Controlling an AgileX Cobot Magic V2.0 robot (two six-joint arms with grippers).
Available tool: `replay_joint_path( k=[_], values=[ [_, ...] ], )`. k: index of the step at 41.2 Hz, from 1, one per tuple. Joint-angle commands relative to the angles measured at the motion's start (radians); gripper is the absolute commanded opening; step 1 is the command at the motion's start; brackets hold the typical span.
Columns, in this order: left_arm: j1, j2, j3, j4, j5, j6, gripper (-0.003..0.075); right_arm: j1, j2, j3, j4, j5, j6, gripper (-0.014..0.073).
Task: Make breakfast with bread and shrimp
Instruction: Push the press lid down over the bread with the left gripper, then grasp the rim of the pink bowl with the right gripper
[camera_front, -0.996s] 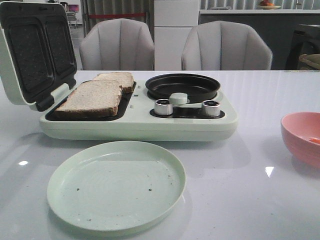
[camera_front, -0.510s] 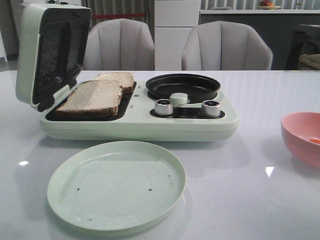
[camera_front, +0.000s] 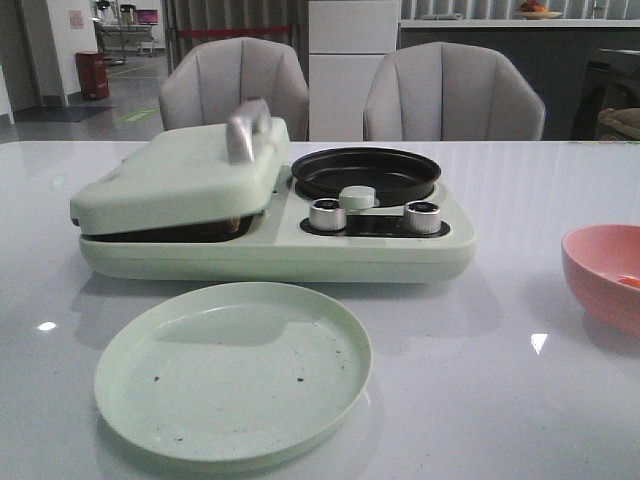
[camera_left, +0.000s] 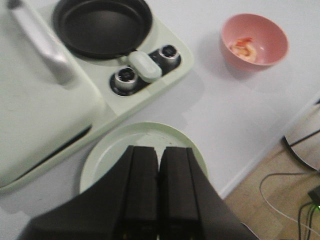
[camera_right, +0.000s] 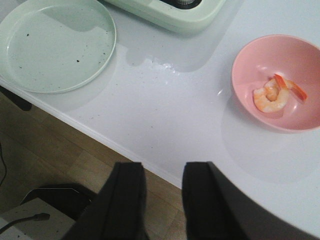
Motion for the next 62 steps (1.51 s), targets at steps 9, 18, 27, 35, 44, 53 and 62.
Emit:
replay_joint_path(
  k=[9, 18, 27, 35, 44, 53, 62],
  values=[
    [-0.127, -0.175, 0.157, 0.045, -0.117, -0.034, 0.01, -0.003, -0.001, -0.025, -0.007, -0.058, -0.004, 0.0324],
    [-0.127, -0.274, 0.244, 0.254, -0.151, -0.192, 0.0099, -0.003, -0.001, -0.025, -0.006, -0.099, -0.004, 0.0324],
    [-0.127, -0.277, 0.255, 0.254, -0.149, -0.192, 0.0099, -0.014, 0.046, -0.041, -0.084, -0.112, 0.054, 0.0324],
    [-0.127, -0.272, 0.255, 0.254, -0.151, -0.192, 0.0099, -0.106, 0.205, -0.107, -0.218, -0.06, 0.19, 0.0337],
    [-0.127, -0.272, 0.255, 0.254, -0.149, -0.192, 0.0099, -0.311, 0.395, -0.181, -0.2, -0.062, 0.192, 0.047],
    [-0.127, -0.272, 0.255, 0.254, -0.147, -0.192, 0.0099, -0.516, 0.595, -0.268, -0.104, -0.073, 0.119, 0.0473],
    [-0.127, -0.272, 0.255, 0.254, -0.147, -0.192, 0.0099, -0.64, 0.805, -0.349, -0.002, -0.142, 0.053, 0.0472]
  ],
)
